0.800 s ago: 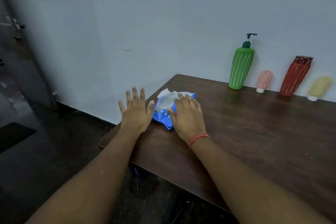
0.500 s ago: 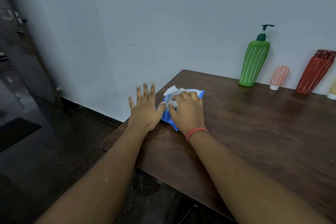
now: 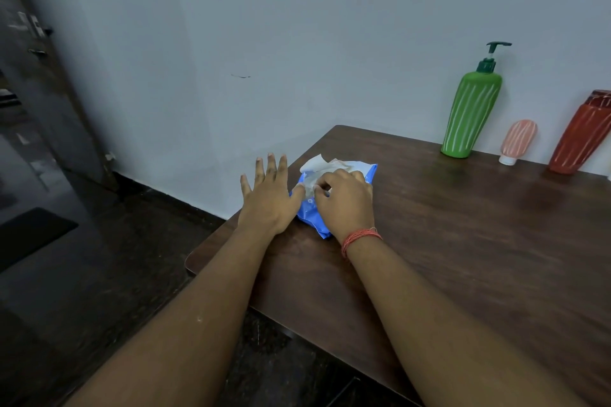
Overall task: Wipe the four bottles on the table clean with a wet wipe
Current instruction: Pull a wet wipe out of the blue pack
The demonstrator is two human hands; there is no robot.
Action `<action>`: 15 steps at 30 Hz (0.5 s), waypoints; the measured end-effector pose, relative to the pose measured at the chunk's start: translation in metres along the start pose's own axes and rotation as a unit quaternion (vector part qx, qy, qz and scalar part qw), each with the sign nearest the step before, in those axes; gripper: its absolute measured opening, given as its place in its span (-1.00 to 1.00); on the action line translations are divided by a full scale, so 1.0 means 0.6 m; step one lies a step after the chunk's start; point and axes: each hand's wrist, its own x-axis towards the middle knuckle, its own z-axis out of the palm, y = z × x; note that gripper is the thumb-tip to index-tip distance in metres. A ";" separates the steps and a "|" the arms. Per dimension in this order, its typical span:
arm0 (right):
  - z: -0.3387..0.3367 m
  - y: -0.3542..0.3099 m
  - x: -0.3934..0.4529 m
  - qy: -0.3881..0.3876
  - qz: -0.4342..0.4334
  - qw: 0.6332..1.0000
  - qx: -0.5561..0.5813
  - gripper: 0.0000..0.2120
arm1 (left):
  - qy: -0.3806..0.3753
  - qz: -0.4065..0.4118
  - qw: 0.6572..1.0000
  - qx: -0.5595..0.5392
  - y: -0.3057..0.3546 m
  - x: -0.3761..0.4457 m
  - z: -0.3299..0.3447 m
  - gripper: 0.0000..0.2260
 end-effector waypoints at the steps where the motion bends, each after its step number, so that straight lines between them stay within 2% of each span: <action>1: -0.001 0.000 0.000 0.001 0.002 1.000 0.013 -0.82 | -0.002 0.000 1.000 0.001 0.000 0.000 0.000 -0.37; 8: 0.002 0.012 0.002 0.031 0.031 0.987 0.154 -0.86 | -0.011 -0.009 1.000 -0.006 0.002 0.001 0.000 -0.31; 15: -0.012 0.017 0.005 0.046 0.123 0.953 0.272 -0.86 | -0.022 -0.014 1.000 0.000 0.000 0.006 0.001 -0.31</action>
